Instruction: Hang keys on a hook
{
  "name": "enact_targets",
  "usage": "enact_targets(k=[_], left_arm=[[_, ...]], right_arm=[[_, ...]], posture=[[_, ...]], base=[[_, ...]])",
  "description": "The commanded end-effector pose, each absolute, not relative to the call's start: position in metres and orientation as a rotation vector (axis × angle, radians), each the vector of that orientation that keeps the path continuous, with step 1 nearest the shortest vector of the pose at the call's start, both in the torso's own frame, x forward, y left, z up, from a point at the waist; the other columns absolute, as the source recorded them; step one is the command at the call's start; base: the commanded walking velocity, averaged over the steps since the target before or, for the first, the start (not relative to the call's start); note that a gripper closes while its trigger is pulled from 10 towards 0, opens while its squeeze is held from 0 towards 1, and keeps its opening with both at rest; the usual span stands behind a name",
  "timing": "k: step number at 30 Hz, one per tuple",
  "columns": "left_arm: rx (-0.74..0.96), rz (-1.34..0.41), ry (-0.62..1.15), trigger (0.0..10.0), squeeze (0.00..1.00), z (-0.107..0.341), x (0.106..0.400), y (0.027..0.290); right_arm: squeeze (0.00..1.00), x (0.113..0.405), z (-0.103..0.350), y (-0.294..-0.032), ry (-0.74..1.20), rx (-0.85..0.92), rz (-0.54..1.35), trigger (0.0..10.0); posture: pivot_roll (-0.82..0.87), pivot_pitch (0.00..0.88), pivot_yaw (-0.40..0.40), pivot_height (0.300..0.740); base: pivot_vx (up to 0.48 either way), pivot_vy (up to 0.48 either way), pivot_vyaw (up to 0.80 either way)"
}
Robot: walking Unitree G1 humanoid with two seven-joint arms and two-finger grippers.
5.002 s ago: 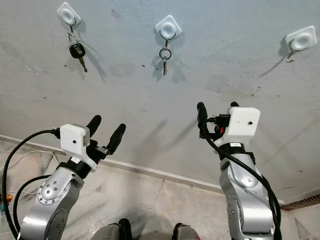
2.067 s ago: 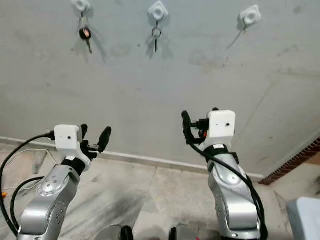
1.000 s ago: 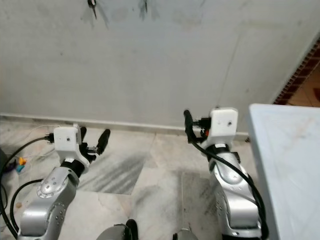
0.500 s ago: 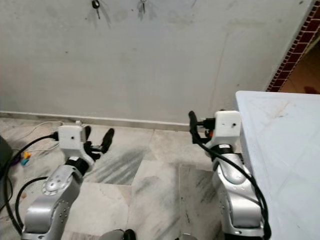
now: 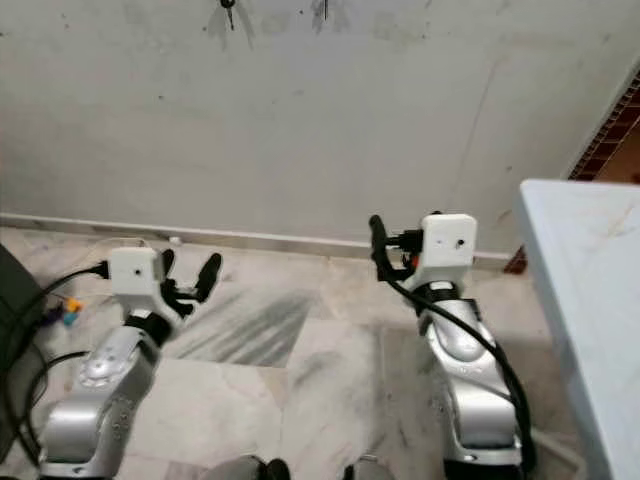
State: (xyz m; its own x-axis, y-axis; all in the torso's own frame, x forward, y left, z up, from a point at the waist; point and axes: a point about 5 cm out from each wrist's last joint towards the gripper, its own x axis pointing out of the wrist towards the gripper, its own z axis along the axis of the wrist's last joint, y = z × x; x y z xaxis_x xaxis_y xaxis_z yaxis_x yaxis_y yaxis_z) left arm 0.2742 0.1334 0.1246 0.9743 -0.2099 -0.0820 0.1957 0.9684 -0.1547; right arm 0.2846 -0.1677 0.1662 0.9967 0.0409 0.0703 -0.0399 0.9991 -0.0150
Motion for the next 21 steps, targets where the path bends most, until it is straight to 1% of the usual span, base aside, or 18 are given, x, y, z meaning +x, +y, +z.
enact_targets(k=[1, 13, 19, 21], left_arm=[[-0.131, -0.189, 0.108, 10.0, 0.00, 0.1240, 0.2749, 0.1417], [-0.126, -0.200, 0.112, 10.0, 0.00, 0.1236, 0.2764, 0.1396], [-0.116, -0.213, 0.083, 10.0, 0.00, 0.1275, 0.2770, 0.1370], [-0.115, -0.205, 0.078, 10.0, 0.00, 0.1284, 0.2780, 0.1378]], right_arm=[[0.00, 0.2850, 0.1687, -0.1633, -0.081, -0.012, 0.053, 10.0], [0.00, 0.2845, 0.1677, -0.1651, -0.078, -0.017, 0.040, 10.0], [0.00, 0.2858, 0.1679, -0.1652, -0.078, -0.019, 0.036, 10.0], [0.00, 0.2865, 0.1675, -0.1653, -0.072, -0.019, 0.033, 10.0]], posture=[[-0.06, 0.160, 0.041, 0.740], [-0.06, 0.163, 0.044, 0.740], [-0.06, 0.164, 0.044, 0.740], [-0.06, 0.164, 0.043, 0.740]], base=[[0.000, 0.439, 0.00], [0.000, 0.444, 0.00], [0.000, 0.000, 0.00], [0.000, 0.000, -0.73]])
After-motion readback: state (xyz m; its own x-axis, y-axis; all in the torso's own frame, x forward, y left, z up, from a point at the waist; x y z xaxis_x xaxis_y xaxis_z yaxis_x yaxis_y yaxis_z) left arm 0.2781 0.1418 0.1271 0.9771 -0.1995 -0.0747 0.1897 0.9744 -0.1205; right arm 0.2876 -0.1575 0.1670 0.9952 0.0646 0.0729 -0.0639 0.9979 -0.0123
